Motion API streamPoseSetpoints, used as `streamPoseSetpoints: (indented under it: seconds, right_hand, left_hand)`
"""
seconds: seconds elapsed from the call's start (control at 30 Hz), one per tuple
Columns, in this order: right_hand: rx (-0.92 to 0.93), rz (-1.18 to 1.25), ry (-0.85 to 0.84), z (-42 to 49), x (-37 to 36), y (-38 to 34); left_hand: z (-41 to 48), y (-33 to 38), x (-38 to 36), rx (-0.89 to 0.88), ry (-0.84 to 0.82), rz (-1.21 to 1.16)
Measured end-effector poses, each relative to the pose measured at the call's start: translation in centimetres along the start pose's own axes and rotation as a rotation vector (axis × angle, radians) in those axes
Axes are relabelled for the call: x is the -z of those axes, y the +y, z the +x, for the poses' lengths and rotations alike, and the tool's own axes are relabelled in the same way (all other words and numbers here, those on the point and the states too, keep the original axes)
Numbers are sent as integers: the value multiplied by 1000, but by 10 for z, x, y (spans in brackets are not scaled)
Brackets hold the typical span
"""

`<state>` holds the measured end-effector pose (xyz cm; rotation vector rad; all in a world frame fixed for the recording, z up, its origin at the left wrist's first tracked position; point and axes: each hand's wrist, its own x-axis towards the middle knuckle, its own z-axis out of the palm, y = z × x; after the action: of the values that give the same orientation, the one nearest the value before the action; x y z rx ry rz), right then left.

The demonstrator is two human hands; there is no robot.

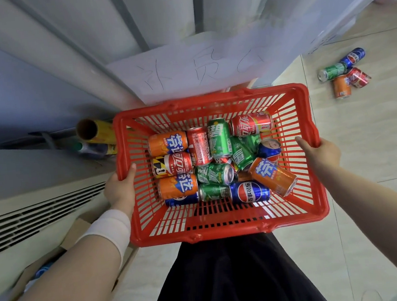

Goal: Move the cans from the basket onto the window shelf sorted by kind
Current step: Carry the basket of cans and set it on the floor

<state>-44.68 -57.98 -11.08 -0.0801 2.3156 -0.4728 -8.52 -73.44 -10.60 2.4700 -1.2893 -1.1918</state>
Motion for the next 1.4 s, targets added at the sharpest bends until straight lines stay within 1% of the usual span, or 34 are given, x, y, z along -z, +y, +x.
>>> streamPoseSetpoints:
  seconds: [0.2,0.3,0.6,0.8,0.9,1.13,1.27,1.4]
  right_hand:
    - [-77,93,50,-30,27,25]
    - [-115,147,71,-41,39,50]
    - [-204,266,178,-66,83,129]
    - [-277,320,233,-65,123,181]
    - [-326,322,240,-56,151,206]
    - [-408,366,272,-23,217,262]
    - [-425,385,335,-5,251,280]
    - [-486,422,381,15,290,298]
  left_hand:
    - [-27,17,9,-66,-51,53]
    - [-38,24,8,-127,-59,109]
    - [-89,57,-29,-308,-160,267]
    - [-138,73,-74,-396,-211,352]
    - [-163,82,-102,-437,-189,401]
    - [-216,116,-181,-503,-209,524]
    - [-240,140,-225,-532,-254,449]
    - [-278,180,-274,-543,-336,391]
